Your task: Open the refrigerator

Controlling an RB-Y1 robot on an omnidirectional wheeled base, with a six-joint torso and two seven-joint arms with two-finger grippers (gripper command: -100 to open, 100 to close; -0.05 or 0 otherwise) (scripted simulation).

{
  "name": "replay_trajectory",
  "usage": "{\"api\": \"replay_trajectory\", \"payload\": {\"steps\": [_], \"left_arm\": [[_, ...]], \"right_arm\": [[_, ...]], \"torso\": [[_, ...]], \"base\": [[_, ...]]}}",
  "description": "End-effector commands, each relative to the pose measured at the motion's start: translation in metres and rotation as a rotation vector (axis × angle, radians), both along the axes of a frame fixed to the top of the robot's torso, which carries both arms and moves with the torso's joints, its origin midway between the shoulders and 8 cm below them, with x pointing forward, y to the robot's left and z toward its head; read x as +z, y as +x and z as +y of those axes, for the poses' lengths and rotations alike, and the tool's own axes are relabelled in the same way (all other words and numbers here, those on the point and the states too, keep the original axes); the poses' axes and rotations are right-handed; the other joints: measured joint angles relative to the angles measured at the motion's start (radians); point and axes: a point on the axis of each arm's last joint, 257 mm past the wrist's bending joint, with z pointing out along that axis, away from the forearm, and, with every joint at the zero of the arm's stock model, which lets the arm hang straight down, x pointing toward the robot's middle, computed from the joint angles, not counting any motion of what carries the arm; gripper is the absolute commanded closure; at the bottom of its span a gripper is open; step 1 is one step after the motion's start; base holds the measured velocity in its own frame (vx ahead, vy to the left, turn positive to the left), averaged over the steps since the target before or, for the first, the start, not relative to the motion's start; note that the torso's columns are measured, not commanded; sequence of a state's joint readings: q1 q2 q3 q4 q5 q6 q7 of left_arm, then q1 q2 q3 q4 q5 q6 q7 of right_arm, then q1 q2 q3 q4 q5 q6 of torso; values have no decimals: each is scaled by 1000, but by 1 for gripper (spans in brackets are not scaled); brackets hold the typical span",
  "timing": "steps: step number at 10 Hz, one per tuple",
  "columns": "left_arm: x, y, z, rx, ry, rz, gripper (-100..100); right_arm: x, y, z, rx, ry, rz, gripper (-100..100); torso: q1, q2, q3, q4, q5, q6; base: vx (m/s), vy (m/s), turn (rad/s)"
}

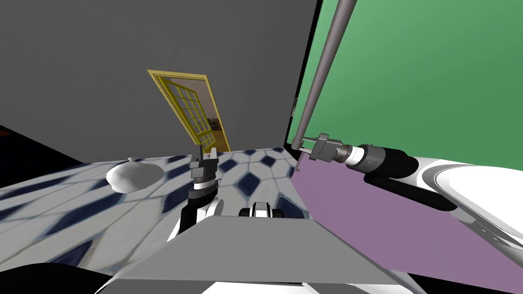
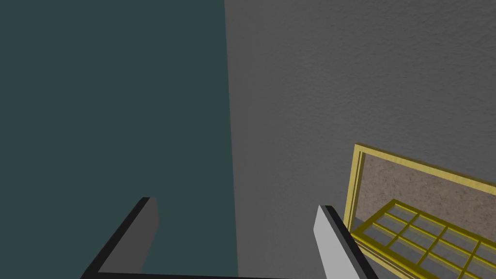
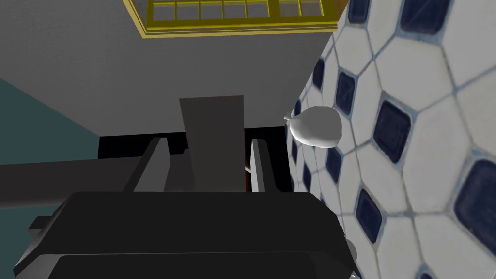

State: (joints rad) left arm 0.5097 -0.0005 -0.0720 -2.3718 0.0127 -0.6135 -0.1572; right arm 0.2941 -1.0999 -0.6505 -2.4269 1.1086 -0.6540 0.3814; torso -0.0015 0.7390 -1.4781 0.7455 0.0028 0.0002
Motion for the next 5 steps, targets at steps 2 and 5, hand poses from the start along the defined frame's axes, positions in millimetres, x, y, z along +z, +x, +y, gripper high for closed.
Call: {"api": "replay_trajectory", "payload": {"steps": [2, 5], "left_arm": [[0, 0, 0, 0, 0, 0, 0], [0, 0, 0, 0, 0, 0, 0]], "right_arm": [[8, -38, 42, 149, 14, -15, 100], [13, -70, 71, 264, 20, -29, 100]], "torso": [[-3, 8, 5, -1, -2, -2], [-6, 5, 1, 2, -2, -1]], "base": [[-224, -31, 18], [-171, -51, 17]]}}
